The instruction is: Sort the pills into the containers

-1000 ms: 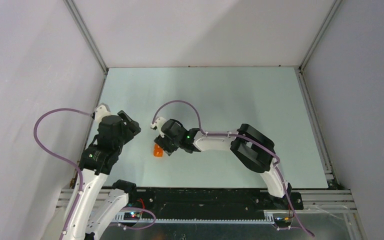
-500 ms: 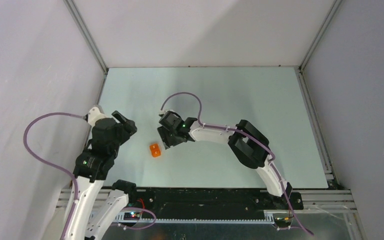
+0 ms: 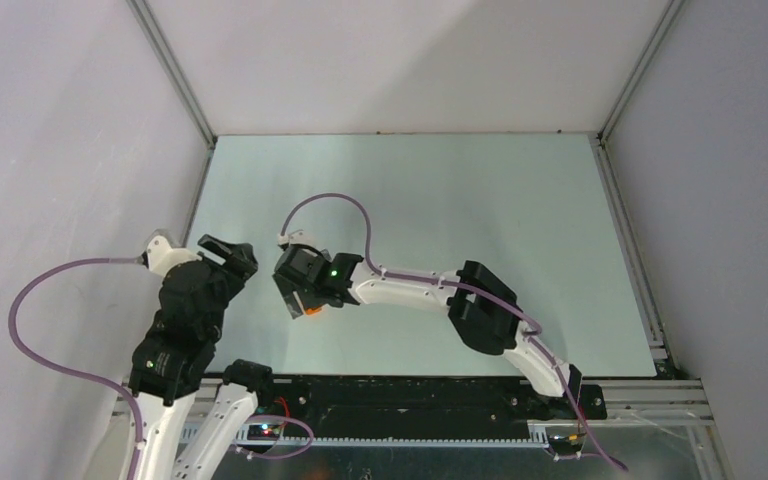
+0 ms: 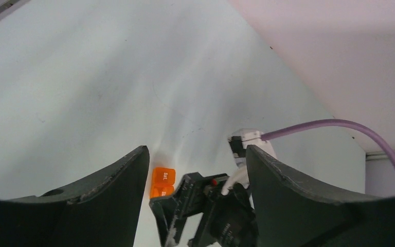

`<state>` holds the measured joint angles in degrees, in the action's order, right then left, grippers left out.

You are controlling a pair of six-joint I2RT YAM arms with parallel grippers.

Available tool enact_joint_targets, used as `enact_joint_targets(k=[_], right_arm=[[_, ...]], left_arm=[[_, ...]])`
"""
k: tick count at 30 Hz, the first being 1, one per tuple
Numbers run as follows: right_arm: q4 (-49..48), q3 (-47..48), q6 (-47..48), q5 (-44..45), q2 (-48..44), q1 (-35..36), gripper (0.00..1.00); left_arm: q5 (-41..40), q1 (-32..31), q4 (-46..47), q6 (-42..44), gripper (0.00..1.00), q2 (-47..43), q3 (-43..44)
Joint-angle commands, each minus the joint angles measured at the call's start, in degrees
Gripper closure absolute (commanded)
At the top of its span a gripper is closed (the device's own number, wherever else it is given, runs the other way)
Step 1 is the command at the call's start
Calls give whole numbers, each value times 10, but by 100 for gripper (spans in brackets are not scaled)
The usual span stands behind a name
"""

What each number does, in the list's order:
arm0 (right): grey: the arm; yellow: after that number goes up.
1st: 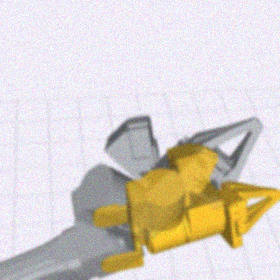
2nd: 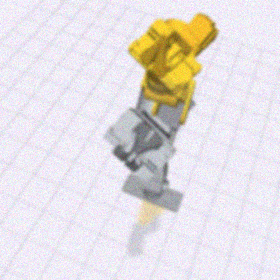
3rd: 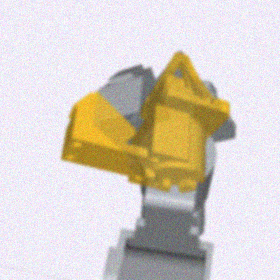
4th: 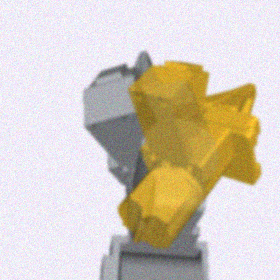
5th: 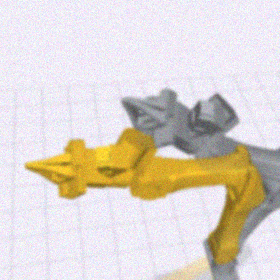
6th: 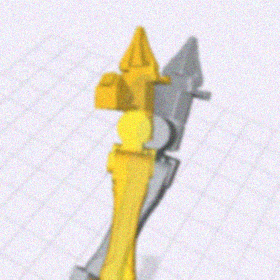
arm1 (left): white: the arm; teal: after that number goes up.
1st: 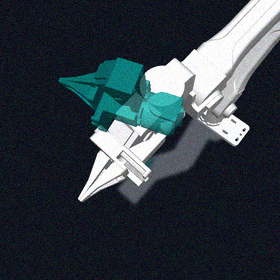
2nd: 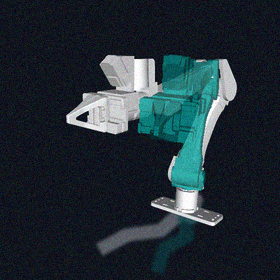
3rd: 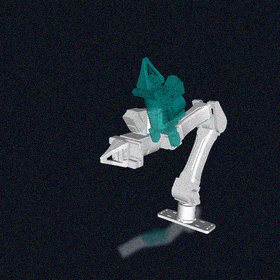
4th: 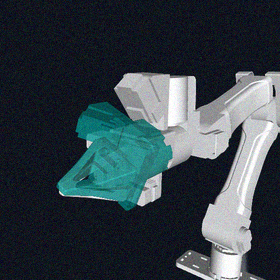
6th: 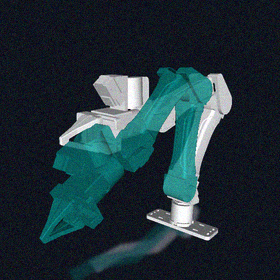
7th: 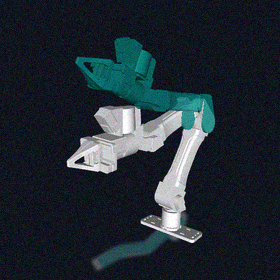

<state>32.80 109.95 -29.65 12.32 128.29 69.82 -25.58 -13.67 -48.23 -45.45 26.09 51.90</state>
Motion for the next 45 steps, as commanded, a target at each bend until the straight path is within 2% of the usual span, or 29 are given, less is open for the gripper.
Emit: enact_joint_targets(k=[1,11,20,27,29,36,40,45], right_arm=[[25,43,-9,64,53,-6,18],[-5,80,5,102,102,-1,18],[22,102,2,127,130,-3,24],[14,135,53,89,138,-14,29],[23,141,48,82,142,-19,33],[45,159,47,79,143,-29,60],[53,158,39,72,108,-44,64],[41,99,-1,40,32,-87,65]], left_arm=[[-2,4,1,-25,25,-9,20],[-8,5,-11,-40,25,-30,2],[6,5,-8,-49,25,-37,-26],[3,4,-9,-50,25,-35,-32],[1,5,-8,-49,25,-34,-31],[3,4,-2,-48,24,-29,-31],[30,5,21,-40,20,-23,-41],[137,5,76,-15,19,17,-64]])
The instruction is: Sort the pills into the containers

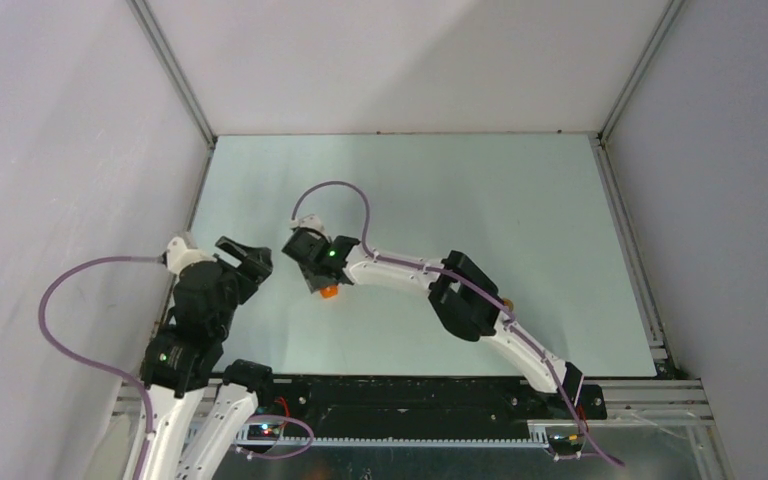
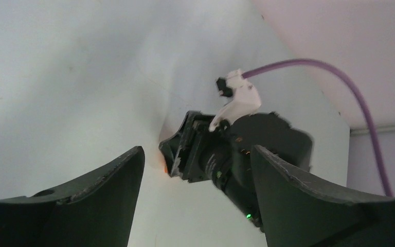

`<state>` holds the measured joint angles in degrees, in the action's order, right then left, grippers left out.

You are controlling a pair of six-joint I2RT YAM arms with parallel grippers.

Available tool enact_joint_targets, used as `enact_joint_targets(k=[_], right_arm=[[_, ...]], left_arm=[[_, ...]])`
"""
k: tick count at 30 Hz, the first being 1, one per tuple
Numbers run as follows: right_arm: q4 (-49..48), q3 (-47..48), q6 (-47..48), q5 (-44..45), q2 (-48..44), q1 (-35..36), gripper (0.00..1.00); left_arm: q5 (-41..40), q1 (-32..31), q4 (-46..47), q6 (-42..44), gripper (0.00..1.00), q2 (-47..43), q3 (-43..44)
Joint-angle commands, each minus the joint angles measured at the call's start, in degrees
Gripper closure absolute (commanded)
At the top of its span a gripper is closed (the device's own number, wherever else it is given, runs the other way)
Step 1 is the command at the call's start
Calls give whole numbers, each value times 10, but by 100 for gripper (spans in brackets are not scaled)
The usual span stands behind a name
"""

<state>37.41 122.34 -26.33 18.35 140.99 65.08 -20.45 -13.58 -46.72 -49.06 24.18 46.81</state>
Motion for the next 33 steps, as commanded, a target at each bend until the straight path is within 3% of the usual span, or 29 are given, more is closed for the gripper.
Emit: enact_joint_targets(k=[1,7,14,21,28,33], right_arm=[[-19,-38,-44,-35,-123,-46,65],[-54,-136,-66,-137,-216,-101,64],[-55,-170,-106,-176,-293,-119,62],[-78,-202,-175,-215,-334,-118,61],[-78,-200,-198,-217,-340,-116,61],[-76,-202,-205,-207,-344,-118,61]], left_arm=[[107,4,76,27,18,43,-14],[334,4,207,37,17,97,-43],[479,3,389,-28,20,154,-96],[498,-6,485,-72,20,189,-125],[492,-9,479,-84,22,212,-139],[475,-9,448,-76,30,204,-139]])
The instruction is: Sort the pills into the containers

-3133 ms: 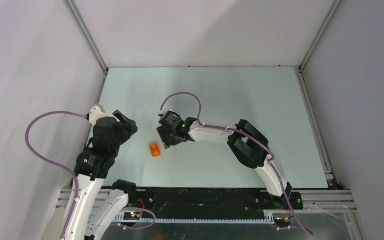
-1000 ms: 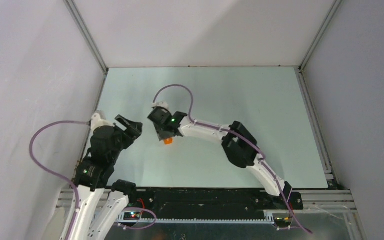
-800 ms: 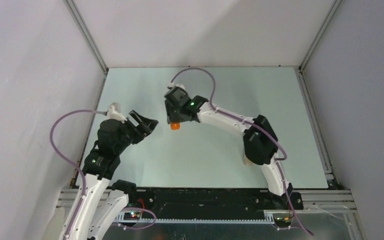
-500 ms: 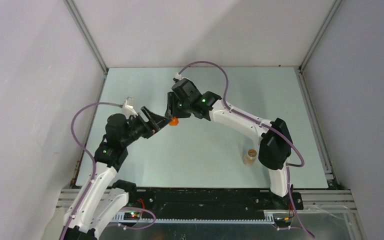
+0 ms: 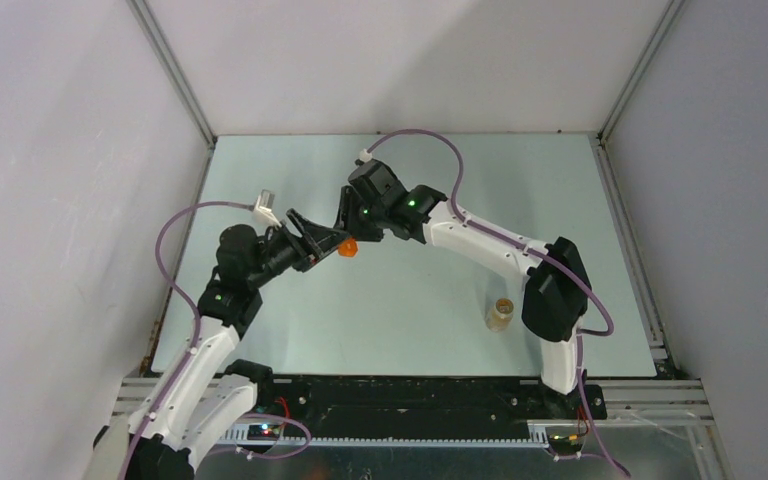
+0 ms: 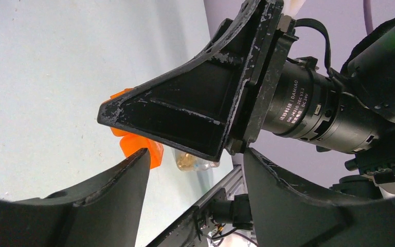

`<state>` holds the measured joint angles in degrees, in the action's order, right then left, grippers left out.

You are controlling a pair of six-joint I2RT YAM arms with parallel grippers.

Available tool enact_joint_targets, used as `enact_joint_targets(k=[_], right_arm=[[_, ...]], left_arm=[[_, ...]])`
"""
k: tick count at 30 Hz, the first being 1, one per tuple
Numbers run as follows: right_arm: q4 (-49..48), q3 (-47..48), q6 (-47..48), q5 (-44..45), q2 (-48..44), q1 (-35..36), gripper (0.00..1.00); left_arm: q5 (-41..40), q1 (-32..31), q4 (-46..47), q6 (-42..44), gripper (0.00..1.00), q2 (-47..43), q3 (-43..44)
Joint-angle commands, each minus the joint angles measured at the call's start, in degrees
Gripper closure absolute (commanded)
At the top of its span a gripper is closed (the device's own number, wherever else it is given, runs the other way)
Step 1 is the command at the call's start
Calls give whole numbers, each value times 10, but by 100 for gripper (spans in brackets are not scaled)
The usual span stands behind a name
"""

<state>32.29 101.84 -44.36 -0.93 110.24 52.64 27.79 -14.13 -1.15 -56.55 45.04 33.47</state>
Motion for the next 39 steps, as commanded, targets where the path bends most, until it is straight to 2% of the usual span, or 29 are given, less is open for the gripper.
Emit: enact_joint_targets(k=[1,3,8,21,25,30,39], right_arm=[[-25,1,-25,-12,-38,6,62],[-25,-1,-26,-7,-41,4,62],[-28,-10,-25,4,-45,2,62],[-38,-15,-30,2,-50,1,63],[-47,-17,-42,-4,-54,2,63],[-72,-31,-72,-15,-69,6,65],[-83,-37,-101,-7,-78,21,66]], left_arm=[[-10,-4,-11,0,31,-8,-5],[-15,-4,-20,4,34,-15,-4],[-28,-4,-47,19,34,-34,6],[-42,-4,-71,34,23,-59,8],[-41,-4,-63,25,26,-56,-6],[-56,-4,-45,15,35,-53,-19],[-68,-7,-31,4,37,-50,-25]])
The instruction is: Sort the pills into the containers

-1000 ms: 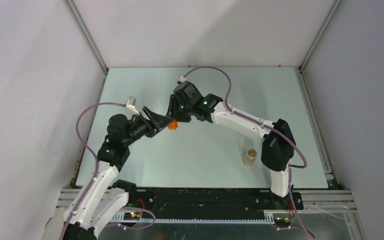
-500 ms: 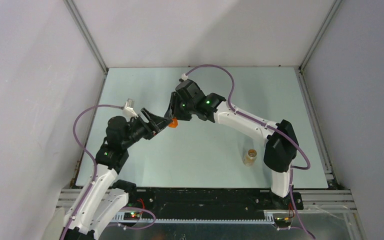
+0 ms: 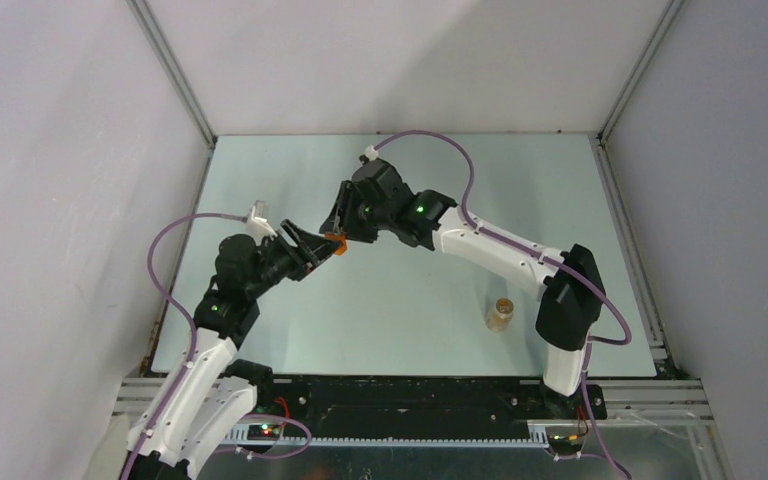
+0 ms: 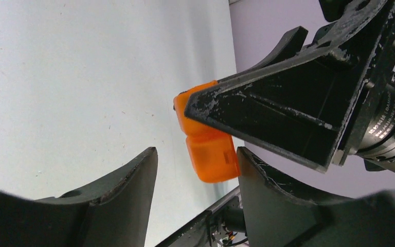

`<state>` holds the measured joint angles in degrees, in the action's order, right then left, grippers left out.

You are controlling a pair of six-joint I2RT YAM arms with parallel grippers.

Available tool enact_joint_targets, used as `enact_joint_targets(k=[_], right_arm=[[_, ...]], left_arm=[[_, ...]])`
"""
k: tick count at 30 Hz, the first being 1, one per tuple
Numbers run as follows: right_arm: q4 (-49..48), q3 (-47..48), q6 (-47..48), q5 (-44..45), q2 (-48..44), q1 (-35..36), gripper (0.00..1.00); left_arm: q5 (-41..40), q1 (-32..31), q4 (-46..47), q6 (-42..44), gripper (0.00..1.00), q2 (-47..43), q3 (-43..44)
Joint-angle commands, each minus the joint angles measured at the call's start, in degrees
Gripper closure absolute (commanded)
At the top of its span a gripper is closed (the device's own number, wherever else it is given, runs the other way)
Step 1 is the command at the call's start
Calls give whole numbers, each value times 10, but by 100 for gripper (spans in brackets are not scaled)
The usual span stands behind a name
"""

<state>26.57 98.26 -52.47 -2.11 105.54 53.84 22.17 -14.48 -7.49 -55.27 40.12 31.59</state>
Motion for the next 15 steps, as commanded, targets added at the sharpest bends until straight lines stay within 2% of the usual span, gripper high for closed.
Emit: enact_joint_targets(k=[1,7,12,15], right_arm=[[-26,-1,-20,8,-31,12,66],[-23,1,-23,49,-29,26,66],[-15,1,-23,57,-26,27,65],[-11,2,-26,59,-19,27,66]], left_arm=[[-12,-4,34,-16,37,0,-7],[-44,-5,9,-28,40,-9,0],[-49,-5,-3,-32,53,-13,-6],[-53,-5,-11,-30,56,-15,-8]])
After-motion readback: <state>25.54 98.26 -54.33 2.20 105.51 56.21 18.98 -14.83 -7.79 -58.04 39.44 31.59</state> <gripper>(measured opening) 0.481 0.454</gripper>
